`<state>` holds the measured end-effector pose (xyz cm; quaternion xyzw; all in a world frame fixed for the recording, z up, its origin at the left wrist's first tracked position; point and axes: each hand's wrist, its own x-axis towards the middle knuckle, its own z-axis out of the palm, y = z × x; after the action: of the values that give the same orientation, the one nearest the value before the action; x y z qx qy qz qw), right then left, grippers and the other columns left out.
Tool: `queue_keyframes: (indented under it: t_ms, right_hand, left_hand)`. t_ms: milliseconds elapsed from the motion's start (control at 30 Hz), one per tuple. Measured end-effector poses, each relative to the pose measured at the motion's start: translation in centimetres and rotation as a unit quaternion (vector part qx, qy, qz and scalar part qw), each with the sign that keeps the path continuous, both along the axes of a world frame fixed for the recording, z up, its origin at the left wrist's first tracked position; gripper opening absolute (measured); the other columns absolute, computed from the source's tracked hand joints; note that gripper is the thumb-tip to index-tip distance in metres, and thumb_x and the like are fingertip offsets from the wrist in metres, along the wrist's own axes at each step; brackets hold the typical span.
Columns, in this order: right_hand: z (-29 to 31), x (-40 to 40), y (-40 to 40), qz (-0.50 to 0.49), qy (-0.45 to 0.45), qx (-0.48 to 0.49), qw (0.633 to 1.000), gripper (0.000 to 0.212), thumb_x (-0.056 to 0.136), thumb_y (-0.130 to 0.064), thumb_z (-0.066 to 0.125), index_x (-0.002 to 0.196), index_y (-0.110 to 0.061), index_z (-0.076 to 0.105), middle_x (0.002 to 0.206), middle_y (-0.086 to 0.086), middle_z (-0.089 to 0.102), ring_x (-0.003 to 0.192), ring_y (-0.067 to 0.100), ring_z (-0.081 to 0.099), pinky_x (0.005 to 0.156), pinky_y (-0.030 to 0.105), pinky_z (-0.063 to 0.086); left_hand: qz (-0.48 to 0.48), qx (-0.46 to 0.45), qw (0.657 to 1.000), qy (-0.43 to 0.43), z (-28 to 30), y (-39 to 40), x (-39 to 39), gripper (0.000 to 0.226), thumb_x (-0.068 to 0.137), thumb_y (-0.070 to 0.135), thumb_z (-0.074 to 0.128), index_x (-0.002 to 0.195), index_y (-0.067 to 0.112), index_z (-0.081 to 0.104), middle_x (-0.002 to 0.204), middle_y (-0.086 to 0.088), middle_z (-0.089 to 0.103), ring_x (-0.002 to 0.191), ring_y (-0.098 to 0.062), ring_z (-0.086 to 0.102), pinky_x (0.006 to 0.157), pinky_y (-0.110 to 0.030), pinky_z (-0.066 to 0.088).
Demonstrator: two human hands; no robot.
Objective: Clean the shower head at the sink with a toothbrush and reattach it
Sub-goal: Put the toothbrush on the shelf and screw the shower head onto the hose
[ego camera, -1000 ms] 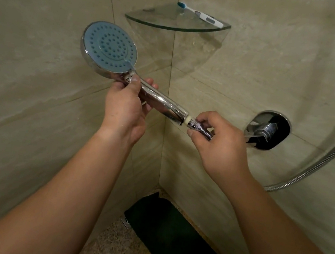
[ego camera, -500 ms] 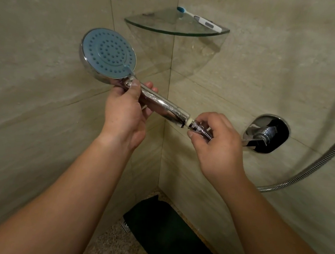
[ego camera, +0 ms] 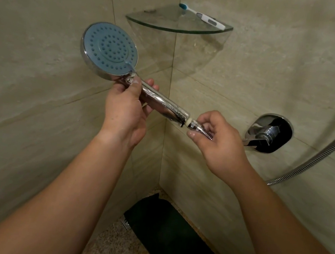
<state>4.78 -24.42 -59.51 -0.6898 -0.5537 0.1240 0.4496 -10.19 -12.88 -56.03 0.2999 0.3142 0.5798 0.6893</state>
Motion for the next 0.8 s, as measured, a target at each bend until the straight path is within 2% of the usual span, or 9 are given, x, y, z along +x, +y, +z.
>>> queue_keyframes:
  t_ms: [67,167,267,367,500,600,667,733,800]
  right_hand:
    - [0.1,0.2,0.0,0.002,-0.025,-0.002,1.000,0.009,0.094,-0.033,0.059,0.095,-0.024,0.063,0.071,-0.009,0.064,0.062,0.008,0.055,0.058,0.026,0.043]
    - [0.0,0.2,-0.2,0.012,-0.031,-0.008,0.999,0.024,0.100,-0.035,0.049,0.085,-0.025,0.065,0.058,-0.018,0.060,0.052,0.005,0.053,0.052,0.024,0.041]
    - [-0.4,0.1,-0.2,0.008,0.013,0.003,1.000,0.016,0.092,-0.038,0.061,0.105,-0.029,0.063,0.070,-0.010,0.061,0.062,0.004,0.056,0.059,0.023,0.044]
    - [-0.9,0.1,-0.3,0.003,0.052,0.005,0.999,0.025,0.083,-0.030,0.075,0.099,-0.029,0.055,0.077,-0.009,0.057,0.071,0.009,0.058,0.066,0.028,0.048]
    - [-0.9,0.2,-0.4,-0.006,0.017,0.025,1.000,0.008,0.089,-0.031,0.067,0.092,-0.028,0.061,0.068,-0.011,0.056,0.059,0.003,0.052,0.057,0.029,0.046]
    - [-1.0,0.2,-0.5,-0.005,0.004,0.025,1.000,0.011,0.093,-0.037,0.060,0.097,-0.027,0.064,0.070,-0.006,0.063,0.059,0.009,0.058,0.057,0.035,0.051]
    - [-1.1,0.1,-0.5,-0.009,0.028,0.018,0.999,0.018,0.088,-0.036,0.067,0.104,-0.029,0.062,0.077,-0.009,0.062,0.066,0.005,0.059,0.064,0.030,0.052]
    - [-1.2,0.0,-0.5,-0.022,0.045,0.024,0.998,0.028,0.080,-0.031,0.077,0.101,-0.031,0.058,0.079,-0.012,0.059,0.070,0.002,0.058,0.062,0.019,0.048]
    - [-1.4,-0.1,-0.6,-0.046,0.019,0.057,0.997,0.024,0.080,-0.025,0.078,0.095,-0.028,0.060,0.077,-0.014,0.059,0.068,0.001,0.056,0.059,0.014,0.043]
  left_hand:
    - [-0.001,-0.002,1.000,-0.002,0.1,0.0,0.0,0.018,0.109,0.013,0.047,0.125,0.009,0.056,0.098,-0.008,0.072,0.096,-0.023,0.075,0.080,-0.035,0.064]
    - [-0.004,-0.002,1.000,0.002,0.1,0.0,-0.1,0.023,0.109,0.013,0.048,0.129,0.006,0.056,0.099,-0.009,0.072,0.098,-0.024,0.075,0.080,-0.035,0.064]
    - [-0.008,-0.004,1.000,0.010,0.0,-0.1,0.1,0.031,0.109,0.013,0.048,0.137,0.002,0.053,0.101,-0.009,0.072,0.102,-0.025,0.074,0.080,-0.034,0.064]
    - [-0.012,-0.005,1.000,0.010,0.0,-0.1,0.3,0.028,0.109,0.012,0.047,0.134,0.003,0.055,0.102,-0.009,0.071,0.102,-0.025,0.073,0.079,-0.034,0.064]
    - [-0.011,-0.008,1.000,0.012,0.0,-0.1,0.2,0.024,0.109,0.013,0.047,0.131,0.006,0.056,0.103,-0.010,0.071,0.103,-0.026,0.073,0.080,-0.035,0.064]
    - [-0.006,-0.012,1.000,0.007,0.0,0.0,0.2,0.024,0.109,0.012,0.047,0.130,0.006,0.056,0.102,-0.010,0.072,0.106,-0.027,0.073,0.082,-0.036,0.064]
    - [-0.003,-0.012,1.000,0.010,-0.1,0.0,0.1,0.024,0.109,0.012,0.048,0.131,0.006,0.056,0.101,-0.009,0.072,0.105,-0.027,0.074,0.080,-0.035,0.064]
    - [-0.004,-0.009,1.000,0.009,0.0,-0.1,0.1,0.021,0.109,0.012,0.047,0.127,0.008,0.057,0.102,-0.010,0.072,0.101,-0.025,0.074,0.079,-0.034,0.064]
    - [-0.006,-0.008,1.000,0.006,0.0,-0.2,0.2,0.017,0.109,0.012,0.048,0.122,0.008,0.057,0.102,-0.010,0.072,0.098,-0.024,0.075,0.079,-0.034,0.063]
